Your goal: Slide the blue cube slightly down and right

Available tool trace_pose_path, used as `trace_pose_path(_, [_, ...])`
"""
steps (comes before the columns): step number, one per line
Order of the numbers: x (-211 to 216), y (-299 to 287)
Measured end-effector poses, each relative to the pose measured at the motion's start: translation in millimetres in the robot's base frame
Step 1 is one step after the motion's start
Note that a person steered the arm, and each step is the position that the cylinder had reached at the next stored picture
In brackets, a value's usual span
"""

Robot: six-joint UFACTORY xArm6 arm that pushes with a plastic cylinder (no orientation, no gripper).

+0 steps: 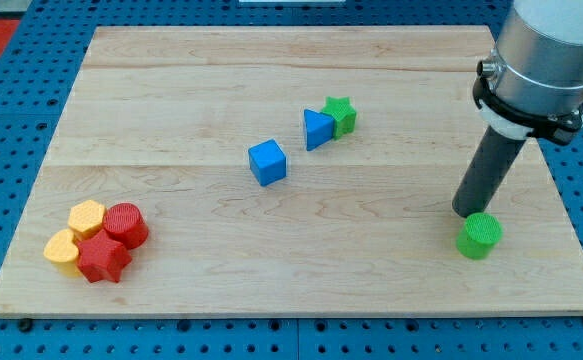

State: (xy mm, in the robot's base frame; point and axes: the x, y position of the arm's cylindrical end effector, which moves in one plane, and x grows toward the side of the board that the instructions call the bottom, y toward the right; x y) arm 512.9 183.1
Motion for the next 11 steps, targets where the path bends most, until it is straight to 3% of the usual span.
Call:
trace_pose_path(2, [5,-31])
trace_pose_path(5, [18,-223])
trace_pose_path(6, [-17,-285])
trace_pose_path(7, [-71,-305])
trace_pose_path(8, [-99,-279])
trace_pose_path(11, [-47,-216])
